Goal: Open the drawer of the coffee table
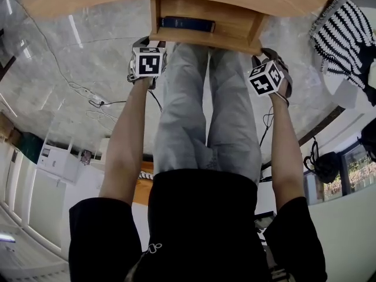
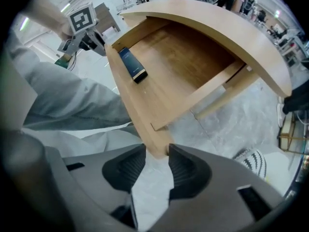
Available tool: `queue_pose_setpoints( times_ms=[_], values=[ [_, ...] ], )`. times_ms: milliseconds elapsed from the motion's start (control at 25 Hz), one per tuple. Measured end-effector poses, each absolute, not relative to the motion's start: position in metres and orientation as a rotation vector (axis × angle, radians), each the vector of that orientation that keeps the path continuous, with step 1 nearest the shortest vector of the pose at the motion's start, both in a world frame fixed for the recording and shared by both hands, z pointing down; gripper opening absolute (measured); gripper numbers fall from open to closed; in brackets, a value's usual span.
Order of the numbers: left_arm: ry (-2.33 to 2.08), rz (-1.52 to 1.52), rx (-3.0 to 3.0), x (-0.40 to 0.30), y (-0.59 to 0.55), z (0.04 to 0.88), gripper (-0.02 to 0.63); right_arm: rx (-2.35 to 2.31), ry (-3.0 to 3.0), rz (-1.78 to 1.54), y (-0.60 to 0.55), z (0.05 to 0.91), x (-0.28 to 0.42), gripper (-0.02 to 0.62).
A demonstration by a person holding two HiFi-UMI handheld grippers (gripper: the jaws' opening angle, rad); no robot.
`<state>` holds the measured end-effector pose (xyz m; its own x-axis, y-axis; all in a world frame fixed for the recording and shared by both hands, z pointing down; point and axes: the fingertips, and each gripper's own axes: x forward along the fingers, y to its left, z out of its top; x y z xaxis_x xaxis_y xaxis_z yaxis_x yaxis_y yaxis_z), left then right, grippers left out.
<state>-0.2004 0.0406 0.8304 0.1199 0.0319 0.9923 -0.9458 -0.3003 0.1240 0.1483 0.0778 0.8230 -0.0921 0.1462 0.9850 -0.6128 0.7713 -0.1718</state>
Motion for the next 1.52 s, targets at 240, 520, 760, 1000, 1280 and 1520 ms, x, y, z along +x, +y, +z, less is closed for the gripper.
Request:
queue_pose_setpoints(
  times_ms=[240, 520, 760, 1000, 1280, 1520],
  values=[
    [-1.057, 1.275, 1.318, -0.204, 0.046, 0.813, 0.118, 0.584, -1.512, 0.830, 0.075, 0.804, 0.153, 0.101],
    [-1.146, 1.173, 1.338, -0.192, 0.023, 0.774, 0.032, 0.756, -1.542, 0.923, 0.050, 0.771, 0.154, 0.040],
    [-1.186, 0.984, 1.450, -0.165, -0.014, 0.709, 0.009, 0.852, -1.615, 1.003, 0.028, 0.721, 0.139, 0.023],
    [-1.208, 0.823, 1.577, -0.125, -0.052, 0.630, 0.009, 0.972, -1.726, 1.129, 0.012, 0.661, 0.124, 0.018],
    [-1.210, 0.589, 1.701, -0.082, -0.092, 0.553, 0.009, 1.138, -1.875, 1.206, -0.041, 0.594, 0.124, 0.014],
    [-1.330, 0.364, 1.708, -0.068, -0.126, 0.488, 0.009, 1.281, -2.013, 1.254, -0.087, 0.534, 0.126, 0.011]
  ],
)
